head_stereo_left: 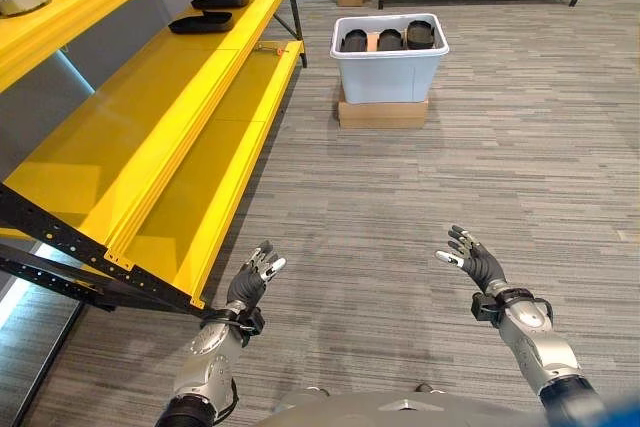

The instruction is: Move parts from the plastic box to the shelf.

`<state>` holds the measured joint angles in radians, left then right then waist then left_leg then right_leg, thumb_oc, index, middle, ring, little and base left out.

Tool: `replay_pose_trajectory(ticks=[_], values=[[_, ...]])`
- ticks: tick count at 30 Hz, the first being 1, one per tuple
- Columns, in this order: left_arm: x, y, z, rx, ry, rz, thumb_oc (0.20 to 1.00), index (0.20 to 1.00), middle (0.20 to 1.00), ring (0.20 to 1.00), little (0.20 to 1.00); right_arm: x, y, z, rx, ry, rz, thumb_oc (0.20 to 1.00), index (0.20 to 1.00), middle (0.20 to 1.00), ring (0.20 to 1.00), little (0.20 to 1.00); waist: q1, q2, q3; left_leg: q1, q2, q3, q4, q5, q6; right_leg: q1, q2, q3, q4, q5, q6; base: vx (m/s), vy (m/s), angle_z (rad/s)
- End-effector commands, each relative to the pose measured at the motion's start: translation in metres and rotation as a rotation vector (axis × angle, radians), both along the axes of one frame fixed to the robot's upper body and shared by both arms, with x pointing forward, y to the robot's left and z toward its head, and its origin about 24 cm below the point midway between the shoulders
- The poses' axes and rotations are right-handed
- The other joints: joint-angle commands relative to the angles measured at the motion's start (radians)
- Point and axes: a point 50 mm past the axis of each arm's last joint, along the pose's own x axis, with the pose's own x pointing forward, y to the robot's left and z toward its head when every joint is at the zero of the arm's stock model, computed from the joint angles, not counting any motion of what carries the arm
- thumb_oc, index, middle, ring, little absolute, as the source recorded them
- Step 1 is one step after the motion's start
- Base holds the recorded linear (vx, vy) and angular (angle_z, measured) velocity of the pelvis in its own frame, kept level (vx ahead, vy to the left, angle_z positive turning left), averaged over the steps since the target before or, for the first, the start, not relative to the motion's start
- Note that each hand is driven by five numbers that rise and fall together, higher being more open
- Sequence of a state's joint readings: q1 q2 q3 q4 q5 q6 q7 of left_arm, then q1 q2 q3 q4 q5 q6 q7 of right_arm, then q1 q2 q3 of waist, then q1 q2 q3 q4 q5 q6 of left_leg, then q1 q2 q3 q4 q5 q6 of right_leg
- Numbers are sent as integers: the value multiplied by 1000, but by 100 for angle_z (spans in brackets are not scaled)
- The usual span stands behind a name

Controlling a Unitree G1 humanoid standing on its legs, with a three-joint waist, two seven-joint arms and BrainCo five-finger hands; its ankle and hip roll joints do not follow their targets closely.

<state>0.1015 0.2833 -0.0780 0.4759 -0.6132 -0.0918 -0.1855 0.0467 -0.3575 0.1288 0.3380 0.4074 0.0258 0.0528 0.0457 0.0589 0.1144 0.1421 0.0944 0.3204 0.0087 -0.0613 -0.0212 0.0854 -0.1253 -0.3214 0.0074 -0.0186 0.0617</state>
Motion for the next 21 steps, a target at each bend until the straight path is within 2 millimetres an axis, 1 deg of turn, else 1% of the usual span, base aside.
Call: replay_pose_trajectory(ticks=[1,4,10,13,17,21], values=[[19,8,25,113,-124,-77,1000,1000,1000,1000,1000,14,4,21,20,-139,-13,1000,1000,1000,1000,1000,0,-50,-16,-61,14,29,46,31,-27,23,-80,-11,-1,12,75,0,0,0],[17,5,20,106,-97,-106,1000,1000,1000,1000,1000,14,4,21,8,-140,-2,1000,1000,1000,1000,1000,-1,-50,-17,-61,14,30,47,29,-27,23,-82,-13,-3,14,76,0,0,0],[14,5,18,80,-90,-65,1000,1000,1000,1000,1000,13,6,20,43,-131,16,1000,1000,1000,1000,1000,-1,-52,-16,-64,13,30,53,26,-26,20,-80,-8,0,13,74,0,0,0],[14,5,18,82,-91,-60,1000,1000,1000,1000,1000,12,7,18,33,-123,21,1000,1000,1000,1000,1000,0,-54,-15,-65,12,30,59,24,-27,23,-77,-7,1,9,72,11,1,0],[14,4,17,32,-86,-44,1000,1000,1000,1000,1000,12,5,16,20,-103,1,1000,1000,1000,1000,1000,-3,-56,-13,-65,14,32,61,24,-27,22,-73,-2,3,7,70,8,1,0],[14,4,17,20,-92,-44,1000,1000,1000,1000,1000,14,6,20,12,-134,8,1000,1000,1000,1000,1000,-3,-55,-10,-65,16,33,62,25,-28,21,-71,-2,9,3,69,0,0,0]])
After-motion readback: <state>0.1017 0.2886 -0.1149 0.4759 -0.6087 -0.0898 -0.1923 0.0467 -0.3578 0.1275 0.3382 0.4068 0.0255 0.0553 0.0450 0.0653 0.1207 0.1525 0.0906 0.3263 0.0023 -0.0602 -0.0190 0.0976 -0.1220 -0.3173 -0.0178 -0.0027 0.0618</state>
